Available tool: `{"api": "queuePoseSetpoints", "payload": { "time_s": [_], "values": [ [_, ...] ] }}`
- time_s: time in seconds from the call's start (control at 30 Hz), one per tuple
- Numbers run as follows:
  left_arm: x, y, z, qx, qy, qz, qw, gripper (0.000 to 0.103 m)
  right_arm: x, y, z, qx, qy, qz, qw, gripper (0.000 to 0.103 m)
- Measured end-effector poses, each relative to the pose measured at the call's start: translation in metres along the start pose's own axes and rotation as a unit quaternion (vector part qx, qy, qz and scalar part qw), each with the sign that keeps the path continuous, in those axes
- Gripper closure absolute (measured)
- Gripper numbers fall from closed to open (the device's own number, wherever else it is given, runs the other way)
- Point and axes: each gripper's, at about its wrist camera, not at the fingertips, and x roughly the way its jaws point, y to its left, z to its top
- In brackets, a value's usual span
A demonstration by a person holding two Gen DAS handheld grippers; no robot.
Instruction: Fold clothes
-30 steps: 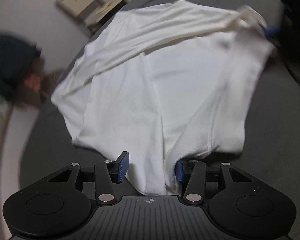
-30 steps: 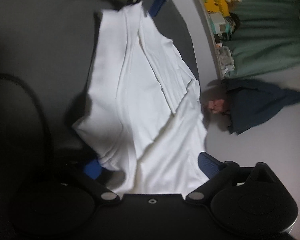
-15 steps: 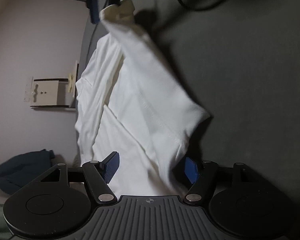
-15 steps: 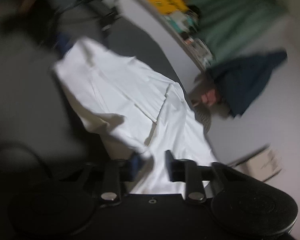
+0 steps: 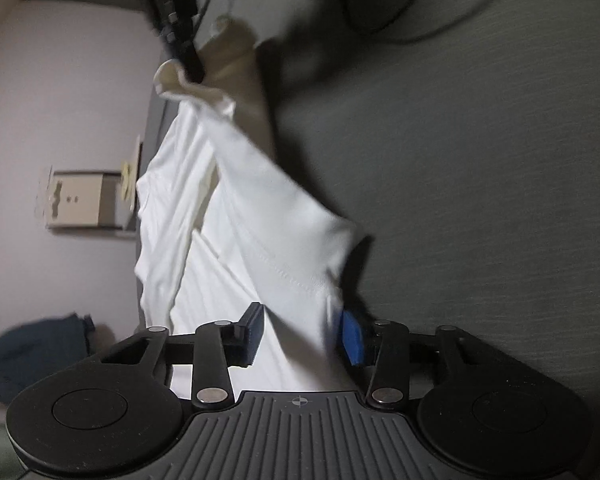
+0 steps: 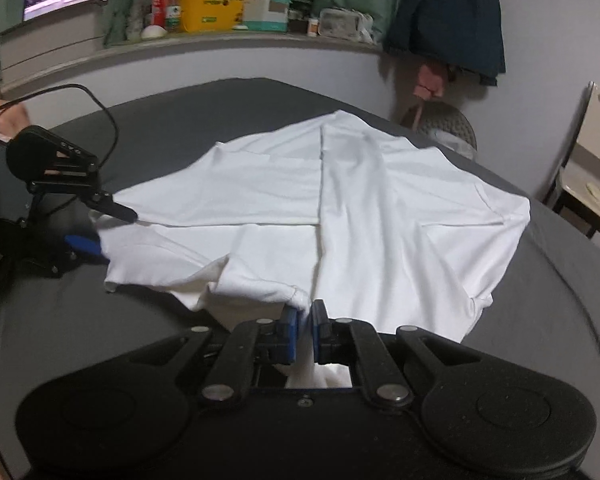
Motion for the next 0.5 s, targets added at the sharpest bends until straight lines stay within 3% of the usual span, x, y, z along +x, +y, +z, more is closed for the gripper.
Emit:
{"api": "queuePoseSetpoints", "payload": {
  "time_s": [0.23, 0.3, 0.33, 0.4, 0.5],
  "values": [
    [-0.009, 0.03, -0.006, -0.103, -0.018, 0.029, 0.9941, 0.059, 0.011, 0.017, -0.011, -0.059, 0.027, -0.027, 0.998, 0.094],
    [-0.004, 0.031, -0.009, -0.105, -0.009, 0.022, 0.9942, 0.06, 0.012, 0.026, -0.016, -0.088, 0.03, -0.036, 0.995, 0.094],
    [-0.001, 0.031, -0.011, -0.106, -0.004, 0.018, 0.9942, 0.074, 0.013, 0.03, -0.017, -0.102, 0.03, -0.041, 0.994, 0.092],
    [0.004, 0.031, -0.014, -0.108, 0.006, 0.011, 0.9941, 0.089, 0.015, 0.038, -0.021, -0.128, 0.033, -0.049, 0.99, 0.086],
    [0.009, 0.032, -0.018, -0.119, 0.016, -0.008, 0.9927, 0.089, 0.018, 0.053, -0.027, -0.176, 0.031, -0.07, 0.981, 0.068]
  ]
}}
